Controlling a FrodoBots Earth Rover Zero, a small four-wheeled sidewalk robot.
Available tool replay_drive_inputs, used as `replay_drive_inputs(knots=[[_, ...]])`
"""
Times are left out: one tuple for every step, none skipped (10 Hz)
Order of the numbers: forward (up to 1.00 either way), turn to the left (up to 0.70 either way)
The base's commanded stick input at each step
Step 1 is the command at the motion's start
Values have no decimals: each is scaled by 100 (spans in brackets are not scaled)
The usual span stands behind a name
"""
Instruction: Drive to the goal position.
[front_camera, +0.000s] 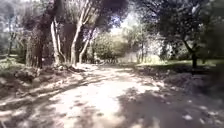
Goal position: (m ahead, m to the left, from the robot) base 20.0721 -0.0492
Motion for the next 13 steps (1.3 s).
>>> replay_drive_inputs(knots=[[85, 0], [85, 0], [85, 0], [85, 0], [85, 0], [85, 0], [85, 0], [85, 0], [85, 0], [82, 0], [70, 0], [70, 0], [70, 0]])
